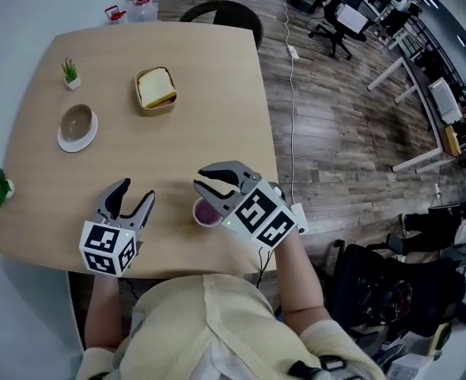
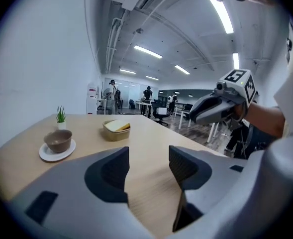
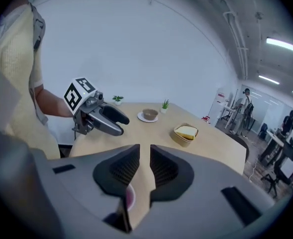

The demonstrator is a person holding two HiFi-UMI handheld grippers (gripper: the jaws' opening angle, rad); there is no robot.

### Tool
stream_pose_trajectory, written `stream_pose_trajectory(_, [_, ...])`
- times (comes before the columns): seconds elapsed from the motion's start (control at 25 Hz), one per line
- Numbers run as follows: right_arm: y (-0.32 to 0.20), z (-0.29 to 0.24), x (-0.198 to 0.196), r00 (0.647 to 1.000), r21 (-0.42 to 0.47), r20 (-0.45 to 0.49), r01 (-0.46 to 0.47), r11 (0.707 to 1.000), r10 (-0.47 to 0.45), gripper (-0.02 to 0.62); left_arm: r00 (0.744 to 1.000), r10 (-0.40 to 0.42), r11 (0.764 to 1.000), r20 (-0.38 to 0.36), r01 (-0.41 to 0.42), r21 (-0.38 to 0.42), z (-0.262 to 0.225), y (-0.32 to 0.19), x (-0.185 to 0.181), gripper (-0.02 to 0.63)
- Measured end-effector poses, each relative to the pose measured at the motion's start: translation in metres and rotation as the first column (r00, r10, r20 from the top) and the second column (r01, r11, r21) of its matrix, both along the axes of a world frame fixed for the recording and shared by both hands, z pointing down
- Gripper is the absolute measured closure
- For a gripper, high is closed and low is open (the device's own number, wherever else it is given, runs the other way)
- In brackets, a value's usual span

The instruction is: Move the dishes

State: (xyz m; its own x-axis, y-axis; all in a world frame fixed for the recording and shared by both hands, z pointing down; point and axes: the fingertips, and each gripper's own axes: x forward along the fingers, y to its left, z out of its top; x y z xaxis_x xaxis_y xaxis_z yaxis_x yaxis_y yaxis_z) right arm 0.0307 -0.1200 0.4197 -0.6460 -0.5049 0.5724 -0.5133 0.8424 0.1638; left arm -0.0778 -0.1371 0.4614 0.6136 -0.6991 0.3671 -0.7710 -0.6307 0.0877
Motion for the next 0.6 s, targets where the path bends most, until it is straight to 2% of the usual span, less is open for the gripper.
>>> stream_pose_trajectory(0.08, [-0.001,-0.001,-0.002,0.998,-0.001,0.048,-0.027,1.0,0.027,0.52,0.999,0.001,1.0,0.054,-0.002,0.019,0.001,-0.007,-0.002,0.351])
stream_pose_trajectory(0.28, [-0.004,0.0,-0.007,0.994,0.011,0.089,-0.072,0.997,0.071,0.528,0.991,-0.019,0.999,0.134,0.013,0.046,-0.001,-0.026,-0.013,0.351])
stream_pose_trajectory(0.36, [-0.003,-0.002,-0.011,0.989,-0.004,0.125,-0.077,0.997,0.077,0.529,0.978,-0.035,0.997,0.204,0.019,0.08,-0.004,-0.034,-0.02,0.351])
stream_pose_trajectory(0.48, [-0.002,-0.003,-0.018,0.981,-0.037,0.174,-0.077,0.996,0.082,0.534,0.94,-0.064,0.989,0.334,0.014,0.15,-0.008,-0.05,-0.032,0.351])
stream_pose_trajectory(0.6, [-0.002,0.002,-0.02,0.982,-0.048,0.165,-0.084,0.995,0.091,0.54,0.886,-0.108,0.976,0.451,0.009,0.216,-0.011,-0.068,-0.048,0.351])
